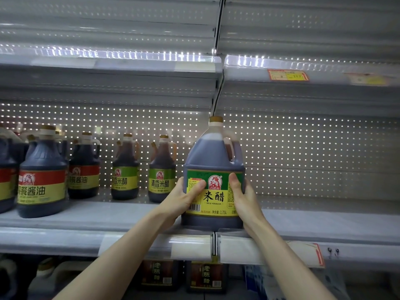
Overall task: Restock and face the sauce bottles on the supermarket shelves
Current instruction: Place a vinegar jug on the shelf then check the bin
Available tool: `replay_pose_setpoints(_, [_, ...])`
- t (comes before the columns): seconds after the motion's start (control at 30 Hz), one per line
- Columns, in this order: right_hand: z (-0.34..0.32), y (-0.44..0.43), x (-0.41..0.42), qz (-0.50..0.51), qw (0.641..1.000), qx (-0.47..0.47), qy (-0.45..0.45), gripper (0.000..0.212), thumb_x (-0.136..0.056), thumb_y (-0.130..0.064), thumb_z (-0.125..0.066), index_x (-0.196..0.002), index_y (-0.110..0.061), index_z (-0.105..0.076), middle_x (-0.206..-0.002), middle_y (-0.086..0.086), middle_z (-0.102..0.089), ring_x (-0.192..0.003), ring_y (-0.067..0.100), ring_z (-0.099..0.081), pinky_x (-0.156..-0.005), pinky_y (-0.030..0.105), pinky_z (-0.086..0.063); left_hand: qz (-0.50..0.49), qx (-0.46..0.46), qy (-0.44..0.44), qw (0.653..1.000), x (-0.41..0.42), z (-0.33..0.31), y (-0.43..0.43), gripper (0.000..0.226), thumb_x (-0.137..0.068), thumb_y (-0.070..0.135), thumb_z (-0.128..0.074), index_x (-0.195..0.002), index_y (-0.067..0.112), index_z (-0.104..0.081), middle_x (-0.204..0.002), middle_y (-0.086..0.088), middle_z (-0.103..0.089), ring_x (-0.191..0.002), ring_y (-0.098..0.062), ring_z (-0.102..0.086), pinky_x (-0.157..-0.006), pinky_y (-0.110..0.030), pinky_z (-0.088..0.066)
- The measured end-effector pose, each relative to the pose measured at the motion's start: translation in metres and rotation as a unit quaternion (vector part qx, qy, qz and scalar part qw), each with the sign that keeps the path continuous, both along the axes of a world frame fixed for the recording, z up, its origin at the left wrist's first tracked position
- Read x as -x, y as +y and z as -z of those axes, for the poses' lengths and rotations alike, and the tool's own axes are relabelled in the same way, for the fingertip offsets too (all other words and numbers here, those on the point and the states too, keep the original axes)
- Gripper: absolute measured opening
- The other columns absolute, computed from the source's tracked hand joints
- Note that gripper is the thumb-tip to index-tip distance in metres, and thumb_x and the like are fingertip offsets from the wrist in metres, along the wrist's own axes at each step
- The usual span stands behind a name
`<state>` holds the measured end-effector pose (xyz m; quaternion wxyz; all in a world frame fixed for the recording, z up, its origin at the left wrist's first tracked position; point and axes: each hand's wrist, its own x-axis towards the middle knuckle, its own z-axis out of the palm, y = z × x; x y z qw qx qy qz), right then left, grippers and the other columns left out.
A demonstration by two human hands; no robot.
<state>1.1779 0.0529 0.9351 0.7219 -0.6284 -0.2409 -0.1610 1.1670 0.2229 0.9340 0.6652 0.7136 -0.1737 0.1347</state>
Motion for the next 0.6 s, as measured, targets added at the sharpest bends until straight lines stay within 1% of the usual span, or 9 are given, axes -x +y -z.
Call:
replay_pose_setpoints(0.1, [-0.0002, -0.0015, -0.0005, -0.018, 1.000, -0.009, 0.002, 0.041, -0.075, -0.054, -0.052, -0.104, -0.026, -0.055, -0.088, -0.007, -0.072, -0.072, 0.003, -0.070, -0.056, 0.016, -0.052, -0.019, -0.004, -0.010, 1.000, -0.0001, 0.0006, -0.0017, 0.076, -0.066, 0.052, -0.065, -0.128, 0.015, -0.043, -0.113, -0.004, -0.069, -0.100, -0.017, -0.069, -0.091, -0.038, -0.054])
replay_pose_setpoints(0.2, [-0.0003, -0.0021, -0.0012, -0.030, 0.999, -0.012, 0.004, 0.039, -0.076, -0.052, -0.052, -0.105, -0.025, -0.056, -0.088, -0.006, -0.073, -0.074, 0.005, -0.071, -0.056, 0.017, -0.052, -0.027, -0.008, -0.013, 1.000, -0.0001, 0.0011, -0.0033, 0.076, -0.066, 0.053, -0.065, -0.127, 0.015, -0.043, -0.113, -0.003, -0.069, -0.098, -0.014, -0.069, -0.087, -0.033, -0.056])
replay_pose_setpoints(0.3, [0.0001, -0.0023, -0.0019, -0.031, 0.999, -0.010, 0.011, 0.041, -0.075, -0.054, -0.053, -0.105, -0.027, -0.056, -0.091, -0.005, -0.073, -0.077, 0.006, -0.071, -0.059, 0.019, -0.054, -0.032, -0.010, -0.014, 0.999, 0.0007, 0.0010, -0.0040, 0.076, -0.066, 0.053, -0.065, -0.128, 0.015, -0.042, -0.113, -0.002, -0.069, -0.098, -0.013, -0.069, -0.082, -0.028, -0.056])
replay_pose_setpoints(0.37, [0.0004, -0.0028, -0.0029, -0.030, 0.999, -0.006, 0.020, 0.043, -0.073, -0.058, -0.053, -0.105, -0.029, -0.056, -0.094, -0.003, -0.073, -0.080, 0.009, -0.072, -0.062, 0.022, -0.055, -0.031, -0.010, -0.010, 0.999, 0.0016, 0.0006, -0.0044, 0.076, -0.066, 0.053, -0.065, -0.128, 0.016, -0.041, -0.114, -0.002, -0.068, -0.099, -0.013, -0.069, -0.082, -0.028, -0.055])
replay_pose_setpoints(0.5, [-0.0005, -0.0028, -0.0033, -0.029, 0.999, -0.001, 0.033, 0.050, -0.070, -0.060, -0.052, -0.107, -0.027, -0.056, -0.094, -0.003, -0.073, -0.079, 0.008, -0.071, -0.060, 0.021, -0.055, -0.017, 0.003, 0.003, 1.000, 0.0041, -0.0014, -0.0057, 0.061, -0.077, 0.043, -0.062, -0.127, 0.017, -0.039, -0.114, -0.004, -0.067, -0.099, -0.014, -0.068, -0.076, -0.022, -0.055])
replay_pose_setpoints(0.53, [-0.0005, -0.0026, -0.0028, -0.028, 0.999, -0.003, 0.029, 0.049, -0.070, -0.060, -0.052, -0.106, -0.026, -0.056, -0.094, -0.003, -0.073, -0.078, 0.008, -0.071, -0.060, 0.020, -0.054, -0.013, 0.005, 0.006, 1.000, 0.0040, -0.0018, -0.0057, 0.059, -0.079, 0.042, -0.061, -0.128, 0.017, -0.039, -0.114, -0.004, -0.067, -0.100, -0.014, -0.068, -0.076, -0.023, -0.055])
replay_pose_setpoints(0.6, [-0.0003, -0.0020, -0.0024, -0.023, 0.999, -0.006, 0.023, 0.046, -0.071, -0.059, -0.052, -0.103, -0.026, -0.057, -0.094, -0.003, -0.073, -0.077, 0.007, -0.071, -0.059, 0.019, -0.054, -0.005, 0.005, 0.009, 1.000, 0.0033, -0.0024, -0.0050, 0.062, -0.076, 0.043, -0.062, -0.128, 0.019, -0.039, -0.115, -0.004, -0.067, -0.101, -0.015, -0.068, -0.079, -0.025, -0.055])
